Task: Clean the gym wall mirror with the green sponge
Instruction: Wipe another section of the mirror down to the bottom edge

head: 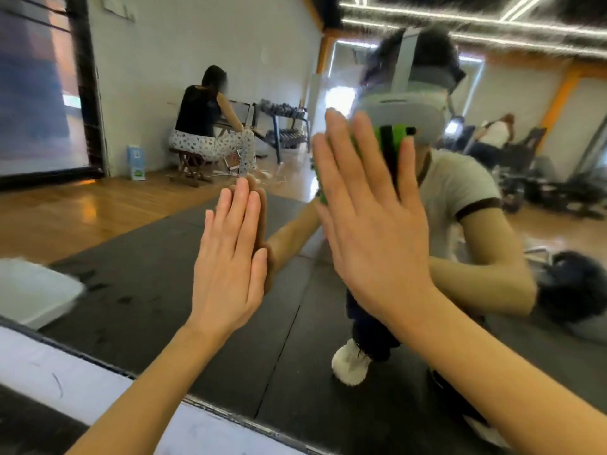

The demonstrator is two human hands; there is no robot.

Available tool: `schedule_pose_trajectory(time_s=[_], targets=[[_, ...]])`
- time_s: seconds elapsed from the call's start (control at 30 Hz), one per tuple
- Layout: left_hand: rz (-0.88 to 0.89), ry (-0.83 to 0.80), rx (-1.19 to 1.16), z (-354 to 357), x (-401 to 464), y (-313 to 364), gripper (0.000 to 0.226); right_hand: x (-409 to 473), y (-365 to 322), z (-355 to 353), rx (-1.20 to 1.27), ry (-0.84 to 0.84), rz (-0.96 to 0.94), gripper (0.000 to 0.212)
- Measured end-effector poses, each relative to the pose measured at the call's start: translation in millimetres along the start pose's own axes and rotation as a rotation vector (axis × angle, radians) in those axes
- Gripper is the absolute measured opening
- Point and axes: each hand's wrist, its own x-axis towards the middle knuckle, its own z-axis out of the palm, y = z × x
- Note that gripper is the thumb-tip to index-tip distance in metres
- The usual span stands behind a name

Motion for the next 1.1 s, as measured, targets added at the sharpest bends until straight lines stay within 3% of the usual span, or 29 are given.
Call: schedule_pose_trajectory(time_s=[0.13, 0.2, 0.27, 0.37, 0.43, 0.53, 0.67, 0.73, 0.83, 0.9, 0.97, 1.1], targets=[[0.009, -0.007, 0.016, -1, 1, -1, 0.061, -122, -44, 4, -0.016, -0.244, -0.287, 0.070], [0.002, -0.006, 0.022, -1, 1, -1, 0.060, -136, -44, 0, -0.013, -0.280, -0.340, 0.070], [-0.005, -0.009, 0.013, -2, 1, 0, 0.060, -105, -30, -3, -0.006, -0.191, -0.274, 0.068], [-0.027, 0.001, 0.009, -1, 1, 1, 0.061, -31, 0, -3, 0.069, -0.009, -0.012, 0.070], [-0.054, 0.015, -0.009, -1, 1, 5, 0.061, -12, 9, -4, 0.075, 0.036, 0.027, 0.070], [-0.040, 0.018, -0.040, -1, 0, 18, 0.058, -61, -8, -5, 0.046, -0.079, -0.045, 0.069], [0.108, -0.024, -0.066, 4, 1, 44, 0.055, -135, -22, -14, -0.013, -0.270, -0.221, 0.069], [0.115, -0.015, -0.110, 5, 7, 54, 0.054, -113, -9, -17, -0.003, -0.207, -0.155, 0.065], [0.056, 0.065, -0.177, 7, 22, 68, 0.054, -42, 24, -15, 0.008, -0.004, 0.143, 0.059], [0.043, 0.098, -0.193, 11, 33, 77, 0.055, -19, 33, -15, -0.017, 0.078, 0.203, 0.057], [0.058, 0.101, -0.171, 17, 41, 83, 0.056, -42, 26, -13, -0.016, 0.049, 0.147, 0.061], [0.088, 0.109, -0.027, 24, 44, 83, 0.057, -159, -12, -15, -0.045, -0.190, -0.033, 0.078]])
